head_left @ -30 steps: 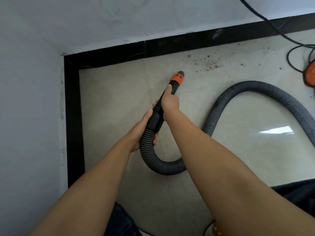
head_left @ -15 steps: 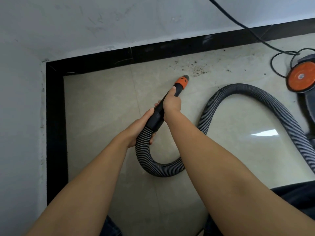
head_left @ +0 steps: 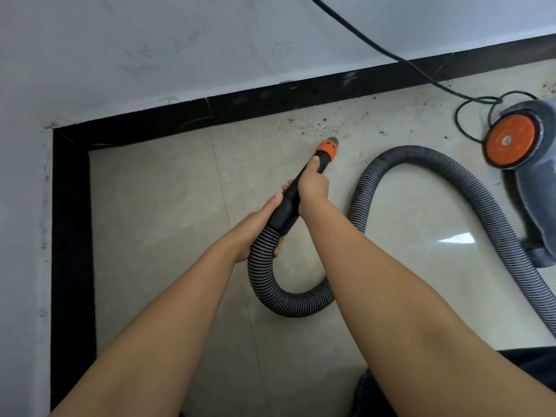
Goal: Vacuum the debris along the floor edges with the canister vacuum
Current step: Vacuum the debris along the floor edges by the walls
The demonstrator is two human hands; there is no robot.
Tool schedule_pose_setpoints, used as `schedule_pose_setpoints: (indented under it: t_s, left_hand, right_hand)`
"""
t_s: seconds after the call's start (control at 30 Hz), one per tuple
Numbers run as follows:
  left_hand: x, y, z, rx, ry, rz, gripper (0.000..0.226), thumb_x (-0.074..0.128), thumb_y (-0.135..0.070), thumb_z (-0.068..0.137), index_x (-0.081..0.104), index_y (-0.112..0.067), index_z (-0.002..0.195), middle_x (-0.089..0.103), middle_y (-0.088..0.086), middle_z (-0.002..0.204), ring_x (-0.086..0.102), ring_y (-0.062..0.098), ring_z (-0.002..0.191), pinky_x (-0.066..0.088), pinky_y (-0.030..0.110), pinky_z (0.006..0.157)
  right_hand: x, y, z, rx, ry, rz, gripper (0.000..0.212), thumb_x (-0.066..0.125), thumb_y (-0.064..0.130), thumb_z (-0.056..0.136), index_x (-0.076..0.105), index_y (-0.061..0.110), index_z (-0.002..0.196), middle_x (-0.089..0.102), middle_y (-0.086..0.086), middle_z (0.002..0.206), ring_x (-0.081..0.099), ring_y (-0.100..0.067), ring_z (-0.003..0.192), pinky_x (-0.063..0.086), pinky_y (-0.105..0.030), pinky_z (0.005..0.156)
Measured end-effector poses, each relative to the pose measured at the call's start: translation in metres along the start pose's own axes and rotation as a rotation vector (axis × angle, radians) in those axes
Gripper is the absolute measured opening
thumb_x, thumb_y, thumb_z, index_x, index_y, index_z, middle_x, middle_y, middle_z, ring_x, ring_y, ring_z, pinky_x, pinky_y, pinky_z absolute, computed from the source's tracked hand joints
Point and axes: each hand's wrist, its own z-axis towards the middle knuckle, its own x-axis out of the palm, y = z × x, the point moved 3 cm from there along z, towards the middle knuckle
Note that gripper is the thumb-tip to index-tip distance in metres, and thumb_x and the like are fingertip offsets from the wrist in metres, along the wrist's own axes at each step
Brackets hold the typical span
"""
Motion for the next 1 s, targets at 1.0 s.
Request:
schedule_pose_setpoints:
  t_s: [1.0]
  left_hand:
    - [0.063,0.014,0.006,0.120,-0.268,-0.236,0.077,0.041,-0.069,0.088,0.063,0.002,0.107,0.056,0.010,0.058,0.055,0.022,0.046,0.047,0.028,0.046]
  right_hand:
    - [-0.018,0.018,0.016,0.014,0.241,-0.208,0.054,0.038,0.052,0.098,0.052,0.002,0.113,0.060,-0.009,0.072,0.059,-0.019,0.053,0.055,-0.030,0.058]
